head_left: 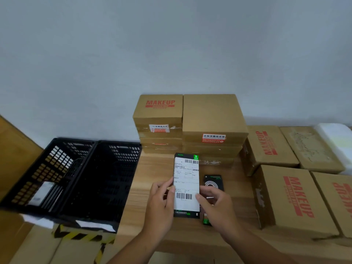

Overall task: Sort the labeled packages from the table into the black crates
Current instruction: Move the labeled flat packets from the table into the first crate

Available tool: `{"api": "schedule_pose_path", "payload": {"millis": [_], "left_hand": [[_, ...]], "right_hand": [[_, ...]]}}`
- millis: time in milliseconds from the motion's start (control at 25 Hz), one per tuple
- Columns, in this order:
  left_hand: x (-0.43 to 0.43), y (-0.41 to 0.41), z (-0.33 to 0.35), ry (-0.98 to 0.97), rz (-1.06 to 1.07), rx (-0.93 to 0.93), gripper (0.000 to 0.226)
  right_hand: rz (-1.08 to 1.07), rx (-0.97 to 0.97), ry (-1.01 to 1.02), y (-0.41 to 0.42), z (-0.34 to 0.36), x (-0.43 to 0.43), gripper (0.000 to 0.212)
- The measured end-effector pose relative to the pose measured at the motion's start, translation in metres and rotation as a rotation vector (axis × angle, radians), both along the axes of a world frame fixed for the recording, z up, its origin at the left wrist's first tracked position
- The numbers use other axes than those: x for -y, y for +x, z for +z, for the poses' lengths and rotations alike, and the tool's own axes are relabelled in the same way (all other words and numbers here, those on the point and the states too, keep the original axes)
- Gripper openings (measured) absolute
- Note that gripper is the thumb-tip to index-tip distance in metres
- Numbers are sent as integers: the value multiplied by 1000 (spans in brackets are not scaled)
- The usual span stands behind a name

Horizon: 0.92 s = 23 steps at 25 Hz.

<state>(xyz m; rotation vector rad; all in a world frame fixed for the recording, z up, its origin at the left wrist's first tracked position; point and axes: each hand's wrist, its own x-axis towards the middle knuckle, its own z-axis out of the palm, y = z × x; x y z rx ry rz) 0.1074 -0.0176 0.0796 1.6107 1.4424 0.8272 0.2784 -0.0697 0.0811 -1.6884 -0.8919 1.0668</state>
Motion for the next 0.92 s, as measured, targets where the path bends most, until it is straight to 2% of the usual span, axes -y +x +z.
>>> {"api": "schedule_pose_path", "payload": {"millis": [240,480,760,920], "left_hand": [[-8,-64,-6,4,90,24,34],[-23,-160,-11,-25,140,28,32],[-40,-287,-14,-58,245,105,27],[-48,-353,-15,-62,271,90,31]], "right_hand": [[65,29,-11,-60,2,-18,22],[79,-95,-68,-152,-6,-40,27],[177,-52,-82,-274,-19,-76,25],[245,-35,-84,-342,-19,-97,22]]}}
